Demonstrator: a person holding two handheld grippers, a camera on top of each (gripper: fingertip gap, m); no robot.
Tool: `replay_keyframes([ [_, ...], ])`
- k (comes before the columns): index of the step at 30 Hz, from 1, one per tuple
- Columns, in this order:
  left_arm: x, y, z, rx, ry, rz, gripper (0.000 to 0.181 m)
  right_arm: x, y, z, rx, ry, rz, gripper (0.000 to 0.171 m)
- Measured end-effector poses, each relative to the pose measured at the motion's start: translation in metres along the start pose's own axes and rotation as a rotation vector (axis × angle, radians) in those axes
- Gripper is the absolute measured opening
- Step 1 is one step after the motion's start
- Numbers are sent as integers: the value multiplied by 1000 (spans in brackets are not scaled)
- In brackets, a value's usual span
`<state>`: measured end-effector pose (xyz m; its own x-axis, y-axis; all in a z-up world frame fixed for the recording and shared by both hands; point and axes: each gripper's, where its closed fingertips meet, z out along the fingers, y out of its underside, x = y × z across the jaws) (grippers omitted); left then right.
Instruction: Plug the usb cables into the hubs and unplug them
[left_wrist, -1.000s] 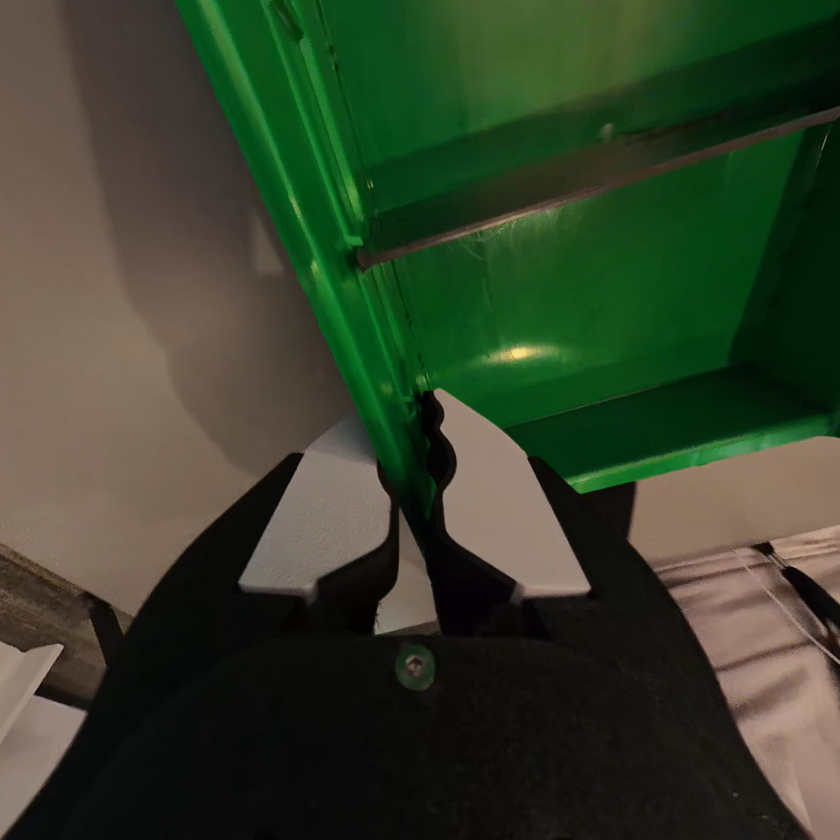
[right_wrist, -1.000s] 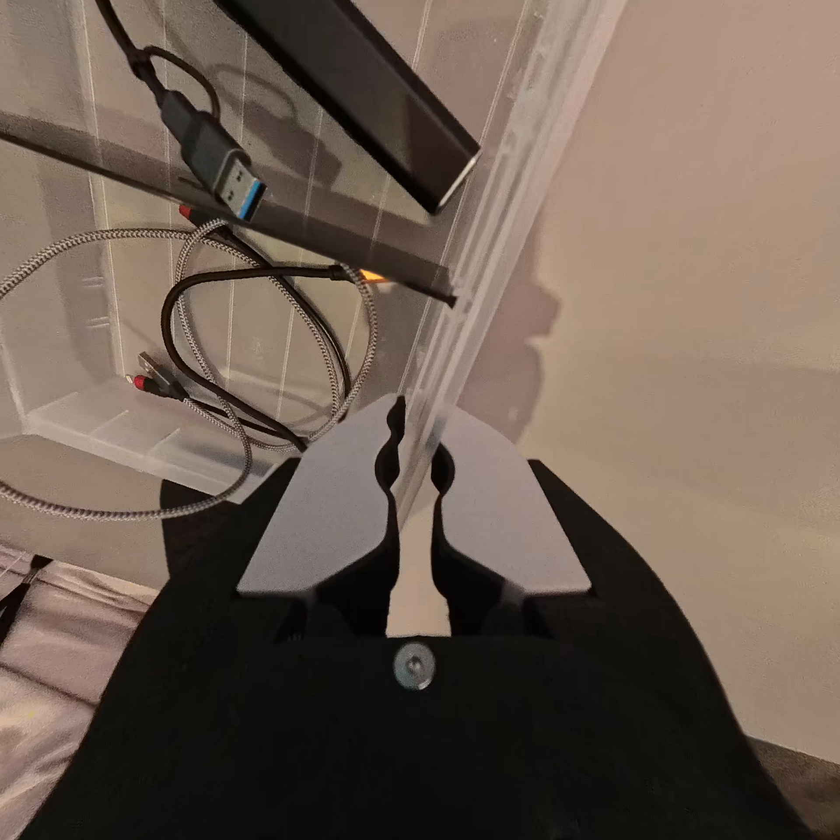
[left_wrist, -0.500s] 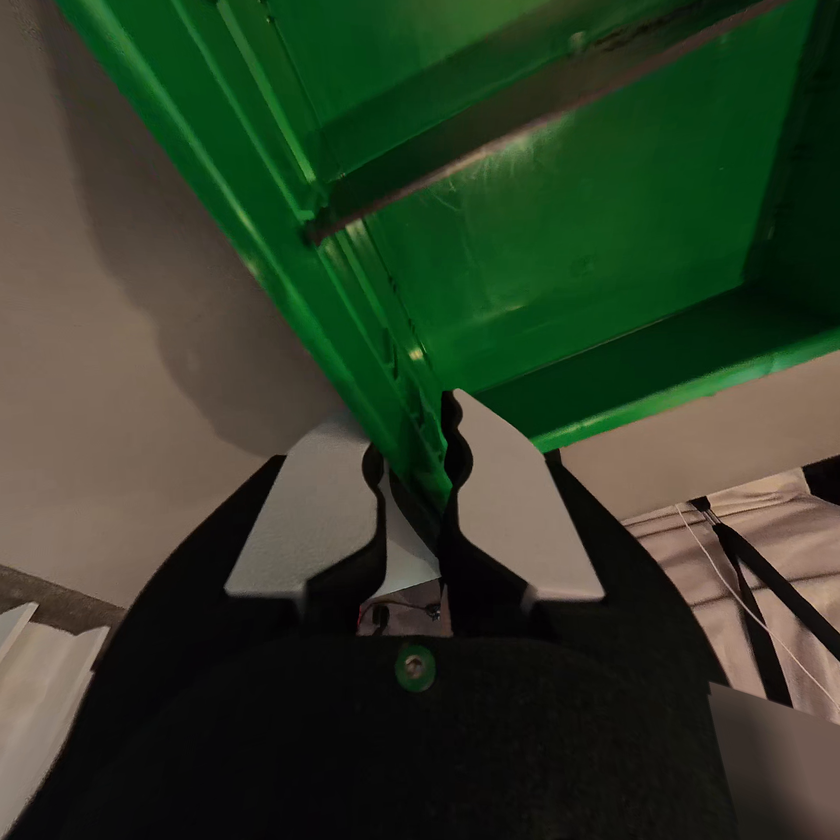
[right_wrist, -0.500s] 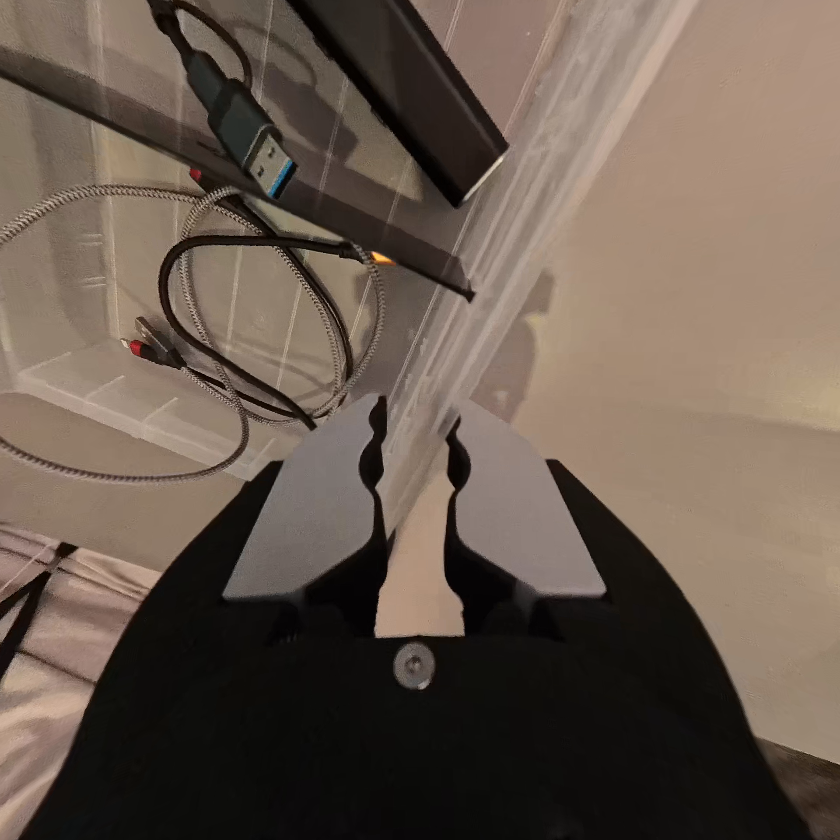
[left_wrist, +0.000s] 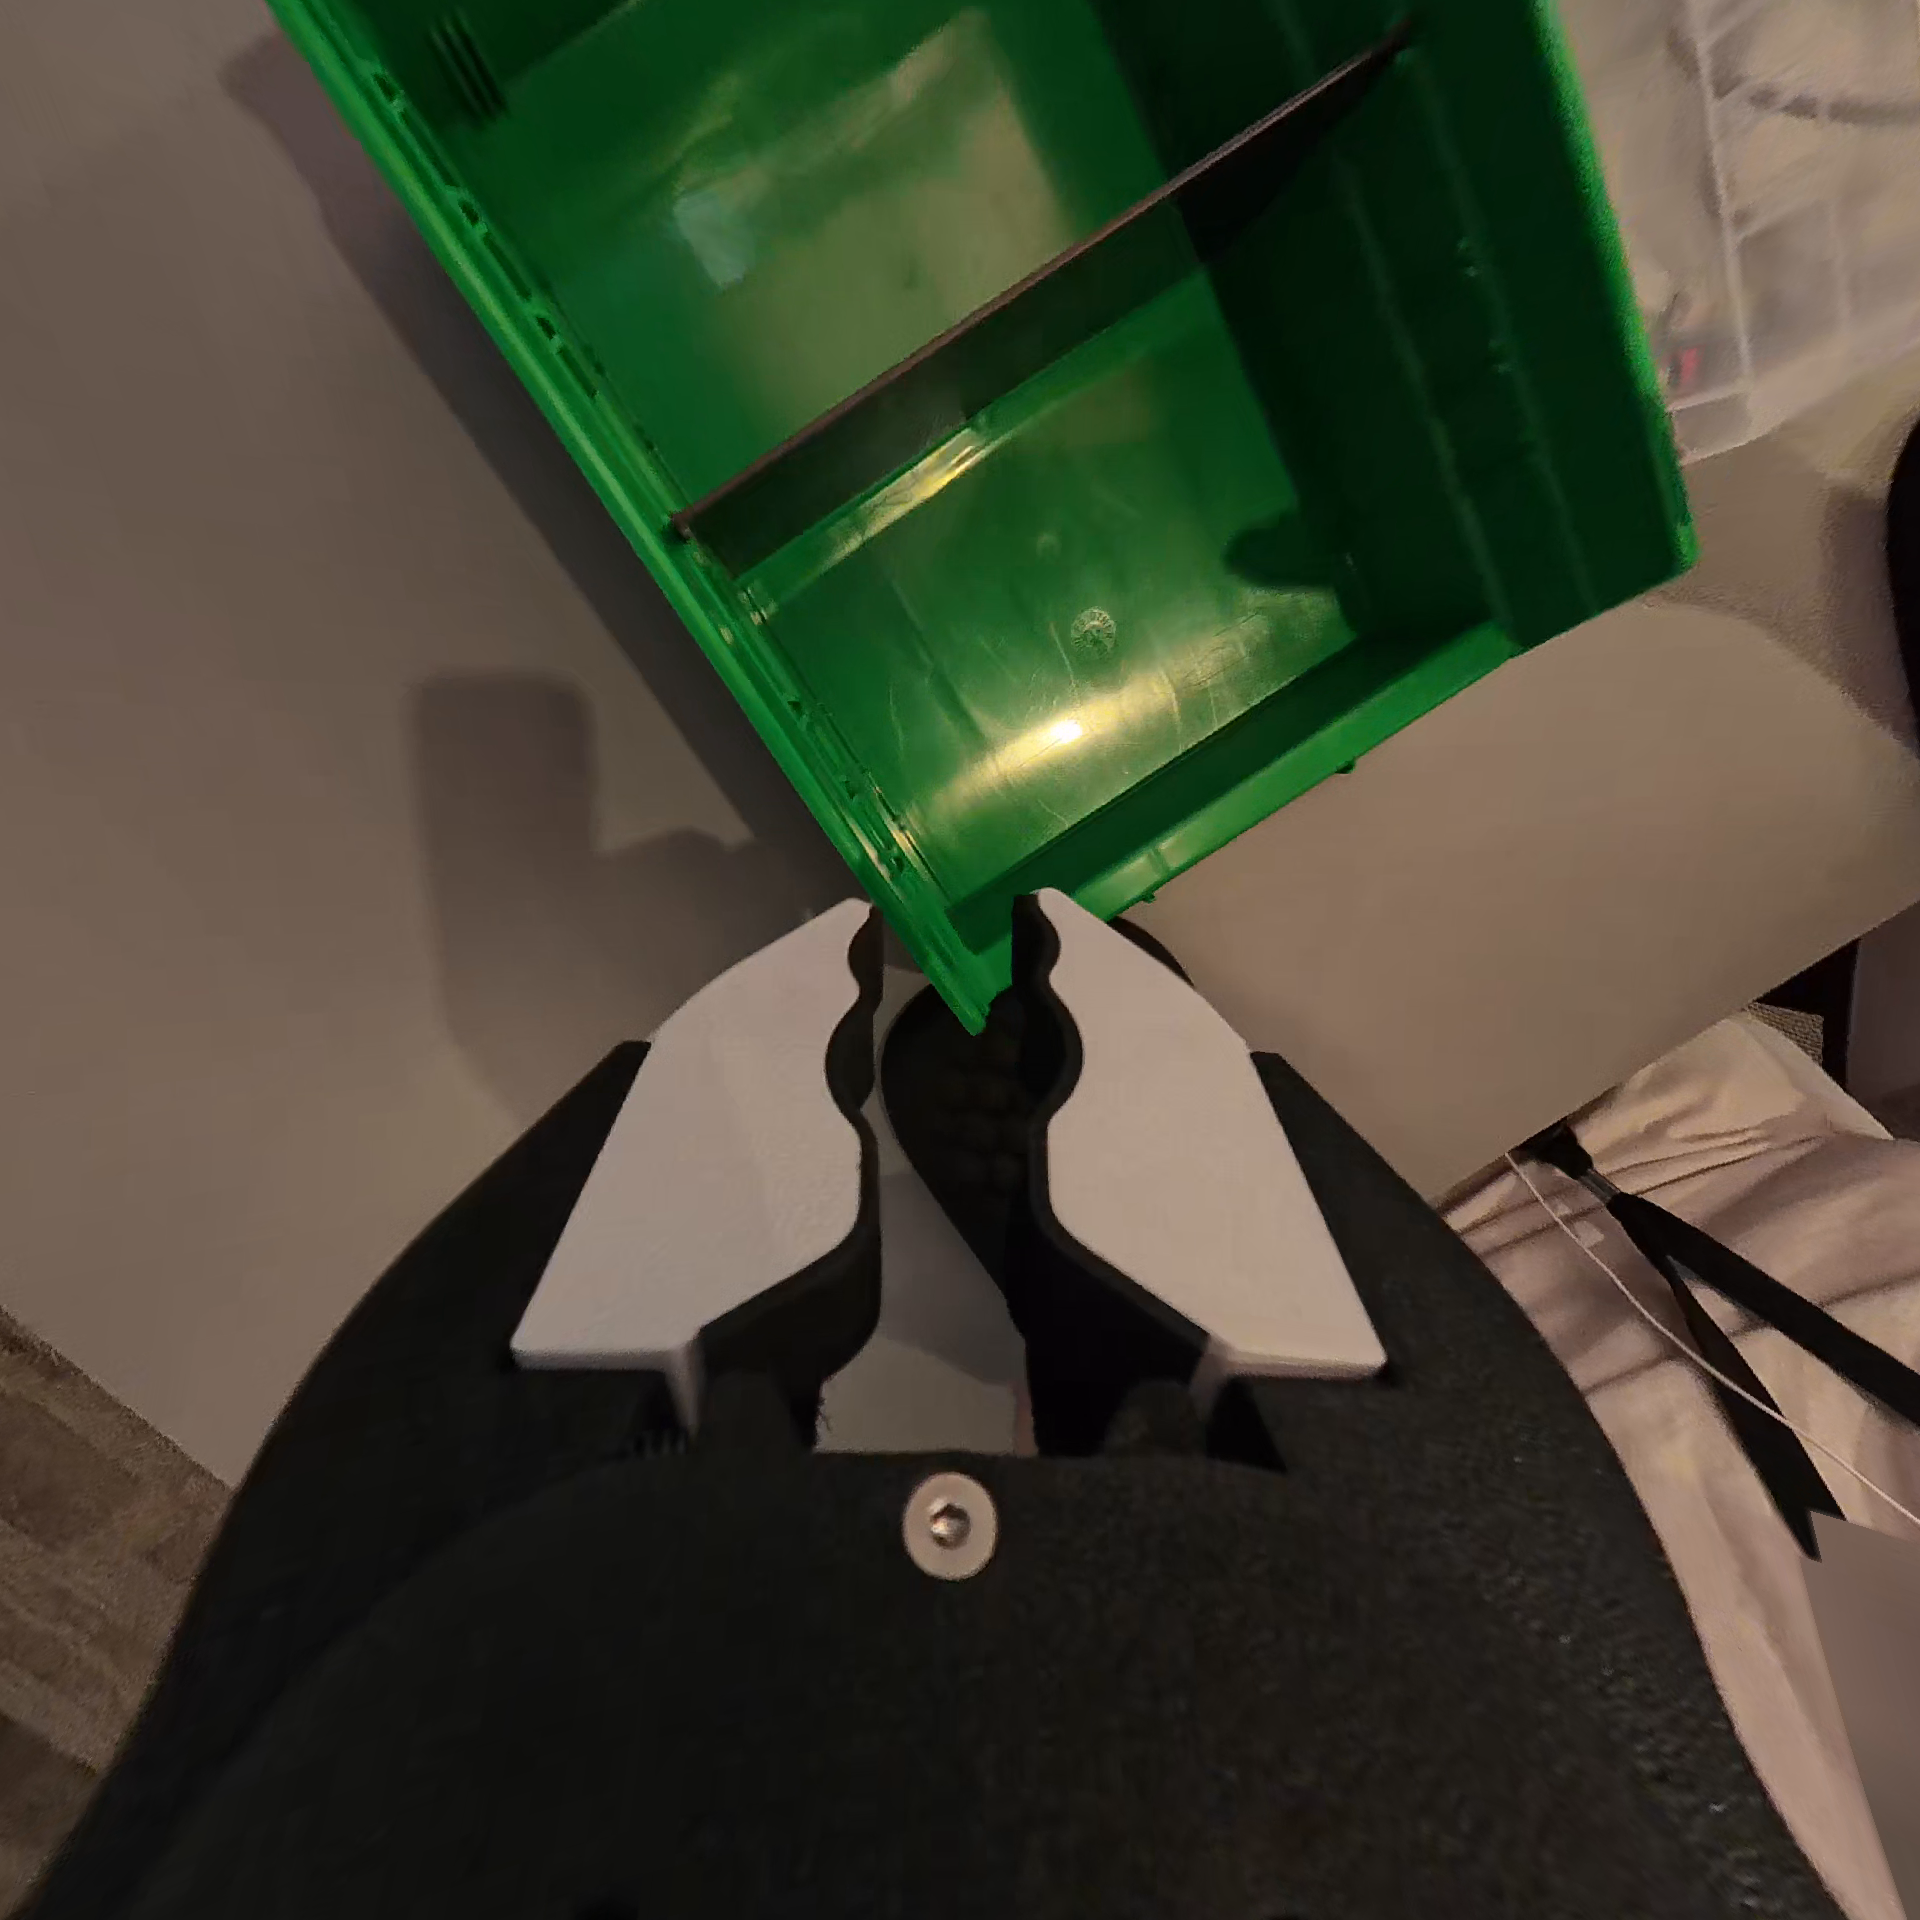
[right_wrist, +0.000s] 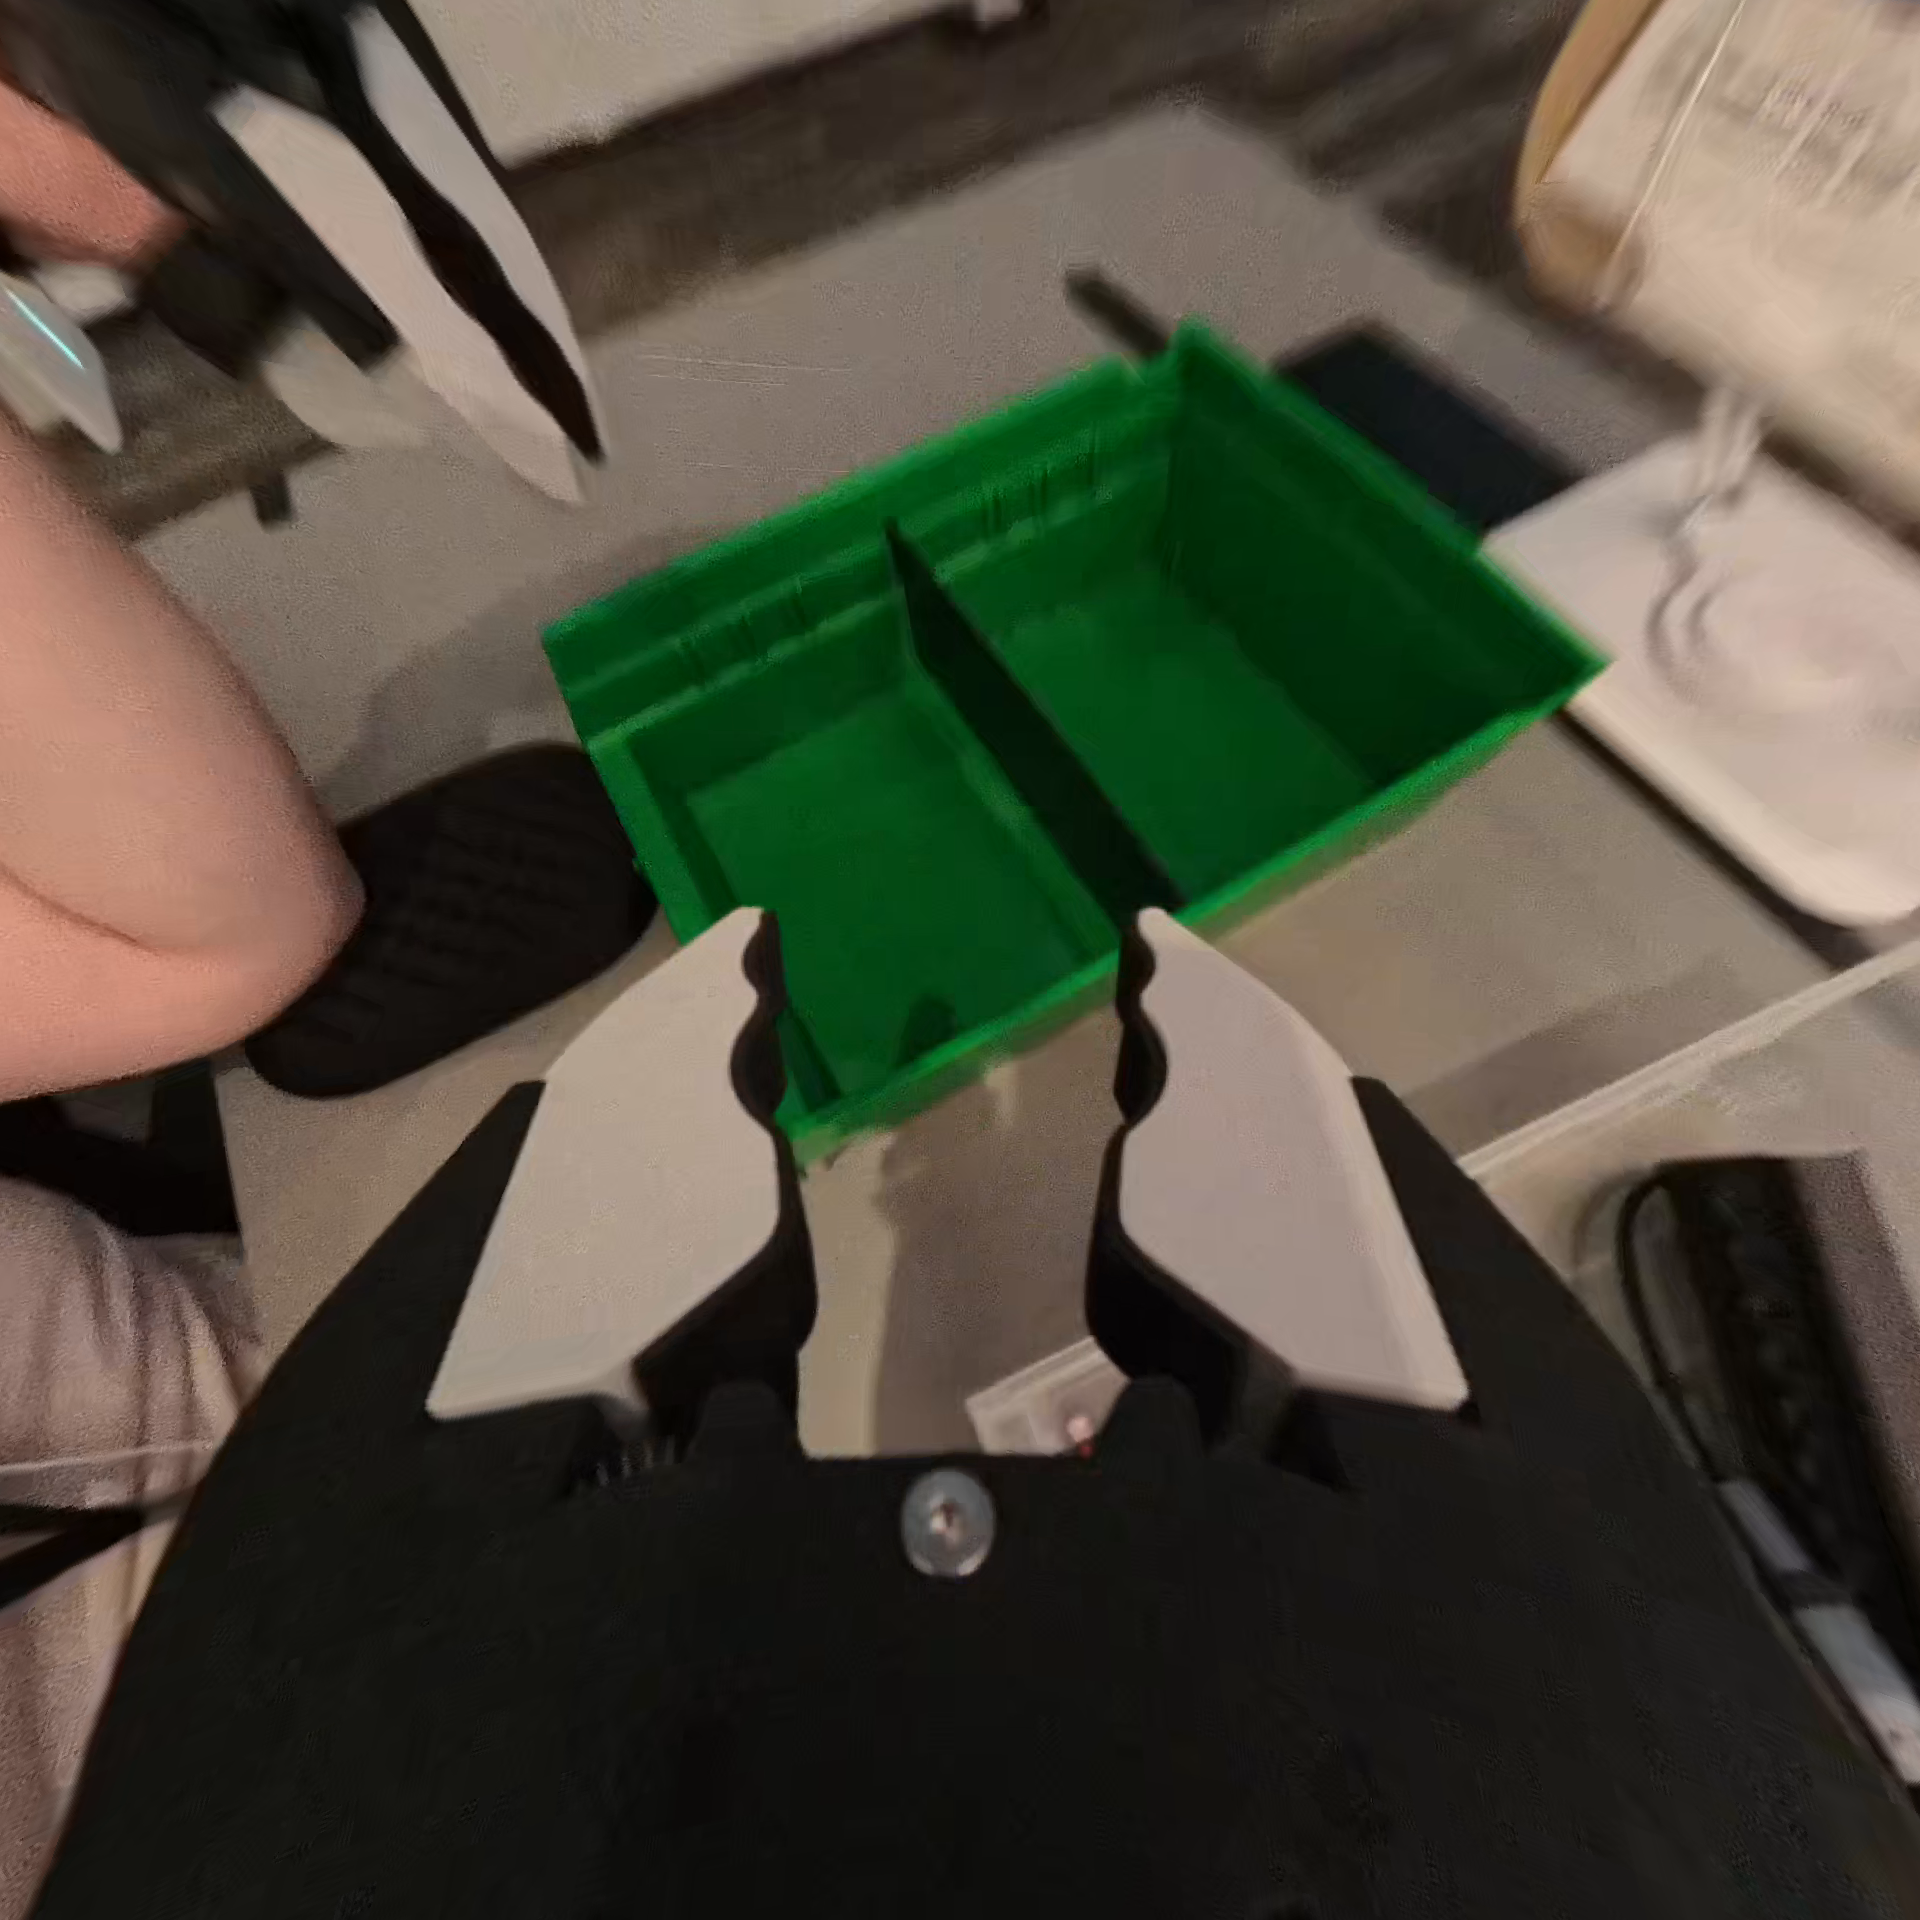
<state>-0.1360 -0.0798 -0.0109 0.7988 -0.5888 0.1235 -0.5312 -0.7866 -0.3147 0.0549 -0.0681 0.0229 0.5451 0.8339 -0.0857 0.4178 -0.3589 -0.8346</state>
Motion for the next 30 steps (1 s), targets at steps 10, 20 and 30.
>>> replay_keyframes([
  [10,15,-6,-12,75,30,76,23,46,65,74,-477,120,426,63],
  [20,28,-19,-21,149,25,138,23,40,102,109,-631,186,715,22],
  [30,62,-41,-69,441,0,248,30,47,104,81,-698,160,779,6],
])
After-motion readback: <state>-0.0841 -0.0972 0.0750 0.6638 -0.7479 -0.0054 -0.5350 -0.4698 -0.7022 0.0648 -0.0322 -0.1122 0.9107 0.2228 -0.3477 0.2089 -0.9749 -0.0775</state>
